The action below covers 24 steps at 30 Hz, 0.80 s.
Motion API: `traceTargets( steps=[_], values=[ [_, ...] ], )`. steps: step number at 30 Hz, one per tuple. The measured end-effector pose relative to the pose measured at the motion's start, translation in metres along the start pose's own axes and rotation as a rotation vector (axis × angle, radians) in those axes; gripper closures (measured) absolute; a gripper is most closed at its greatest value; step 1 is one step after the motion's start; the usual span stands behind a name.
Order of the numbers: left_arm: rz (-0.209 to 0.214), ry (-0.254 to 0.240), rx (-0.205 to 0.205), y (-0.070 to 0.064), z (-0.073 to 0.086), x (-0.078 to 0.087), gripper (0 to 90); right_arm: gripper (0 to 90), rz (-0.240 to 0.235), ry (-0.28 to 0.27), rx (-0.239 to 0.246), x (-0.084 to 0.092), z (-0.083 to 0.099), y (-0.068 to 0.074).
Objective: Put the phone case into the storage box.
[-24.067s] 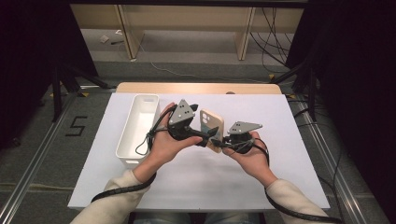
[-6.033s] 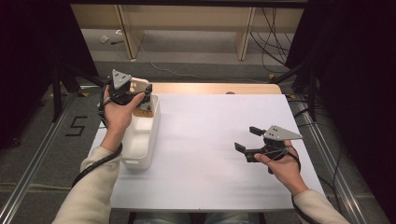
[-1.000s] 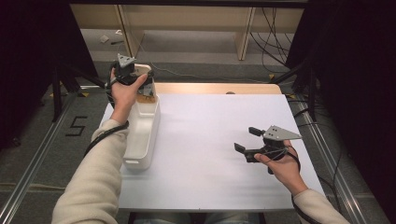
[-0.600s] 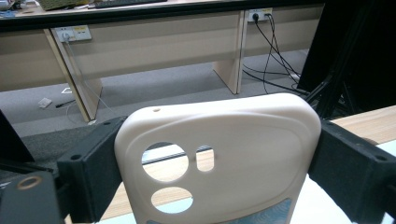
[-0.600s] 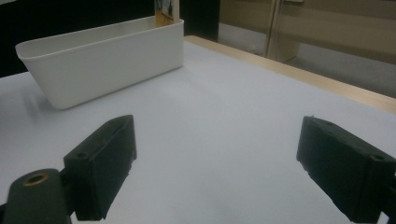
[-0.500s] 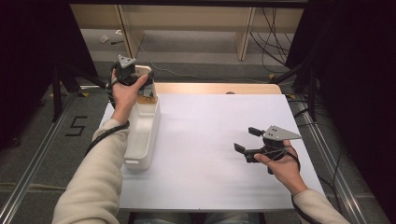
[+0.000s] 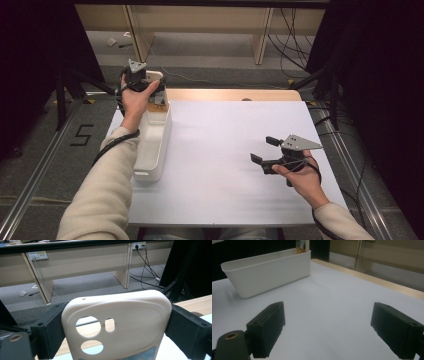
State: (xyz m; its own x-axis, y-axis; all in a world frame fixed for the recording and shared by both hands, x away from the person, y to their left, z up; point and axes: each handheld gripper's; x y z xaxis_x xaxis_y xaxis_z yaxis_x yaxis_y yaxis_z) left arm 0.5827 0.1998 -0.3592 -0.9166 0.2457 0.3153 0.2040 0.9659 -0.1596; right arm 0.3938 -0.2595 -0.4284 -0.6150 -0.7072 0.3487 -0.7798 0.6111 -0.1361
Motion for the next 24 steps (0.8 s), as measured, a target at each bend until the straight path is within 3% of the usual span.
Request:
traceTargets(
  steps=[24],
  values=[
    [-0.001, 0.028, 0.011, 0.0022, 0.0075, -0.0053, 10.0, 13.2, -0.003, 0.000, 0.001, -0.0001, -0.0002, 0.0003]
  ],
)
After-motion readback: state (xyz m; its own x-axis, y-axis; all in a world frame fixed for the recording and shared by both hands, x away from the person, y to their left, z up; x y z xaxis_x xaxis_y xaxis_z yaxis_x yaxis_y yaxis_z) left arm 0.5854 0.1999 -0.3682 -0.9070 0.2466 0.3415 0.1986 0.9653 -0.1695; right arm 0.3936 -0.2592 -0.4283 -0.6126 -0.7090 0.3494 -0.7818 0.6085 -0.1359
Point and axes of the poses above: each handheld gripper's, and its own axes: x roughly backward along the jaws, z roughly out of its underside, y roughly to its left, and after that the axes turned 10 degrees about x, right-handed
